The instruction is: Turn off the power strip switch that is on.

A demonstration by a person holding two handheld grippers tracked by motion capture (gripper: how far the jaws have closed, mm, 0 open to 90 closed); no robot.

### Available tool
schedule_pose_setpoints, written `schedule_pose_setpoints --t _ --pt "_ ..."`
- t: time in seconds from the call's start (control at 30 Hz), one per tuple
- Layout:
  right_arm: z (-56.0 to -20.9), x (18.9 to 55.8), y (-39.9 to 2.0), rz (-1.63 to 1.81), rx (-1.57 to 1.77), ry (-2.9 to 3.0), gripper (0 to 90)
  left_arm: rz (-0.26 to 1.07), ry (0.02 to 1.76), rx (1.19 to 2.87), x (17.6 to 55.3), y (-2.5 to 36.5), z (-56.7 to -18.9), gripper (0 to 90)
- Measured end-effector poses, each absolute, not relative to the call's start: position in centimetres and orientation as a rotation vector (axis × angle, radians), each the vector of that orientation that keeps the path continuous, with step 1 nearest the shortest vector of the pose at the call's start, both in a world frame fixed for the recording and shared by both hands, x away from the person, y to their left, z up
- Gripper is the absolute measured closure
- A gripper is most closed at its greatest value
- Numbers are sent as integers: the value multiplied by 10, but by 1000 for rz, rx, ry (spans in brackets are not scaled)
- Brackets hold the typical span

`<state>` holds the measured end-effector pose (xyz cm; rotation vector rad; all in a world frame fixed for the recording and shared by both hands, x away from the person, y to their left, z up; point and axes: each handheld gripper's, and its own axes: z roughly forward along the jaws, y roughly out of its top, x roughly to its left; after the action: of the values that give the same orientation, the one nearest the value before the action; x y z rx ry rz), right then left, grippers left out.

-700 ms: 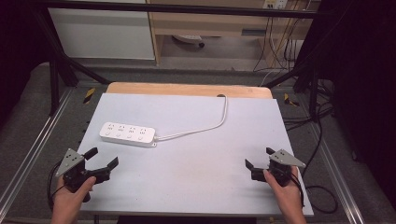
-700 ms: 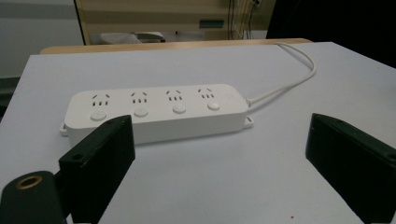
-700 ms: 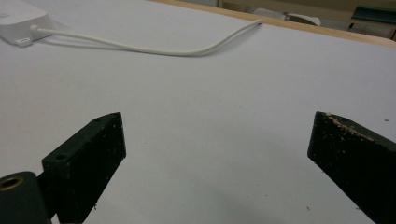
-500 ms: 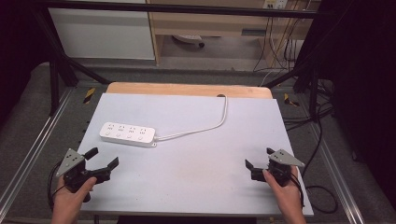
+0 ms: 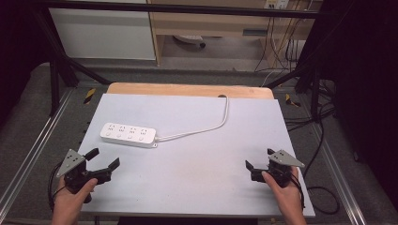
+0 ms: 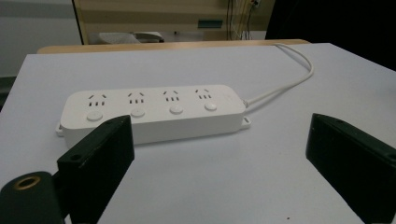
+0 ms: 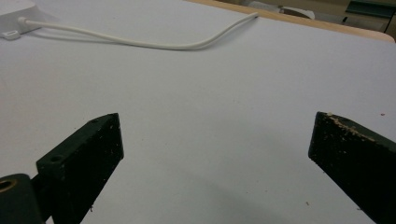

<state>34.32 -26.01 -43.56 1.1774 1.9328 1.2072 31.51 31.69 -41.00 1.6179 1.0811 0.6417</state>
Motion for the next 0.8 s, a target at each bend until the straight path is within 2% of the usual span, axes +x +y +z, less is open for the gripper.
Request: schedule_pose_setpoints --t 0.43,0.8 --pt "-433 340 -256 1244 1197 1942 22 642 1080 1598 316 312 -402 76" --pt "-433 341 -259 1248 1204 1954 26 657 1112 1603 345 306 -376 75"
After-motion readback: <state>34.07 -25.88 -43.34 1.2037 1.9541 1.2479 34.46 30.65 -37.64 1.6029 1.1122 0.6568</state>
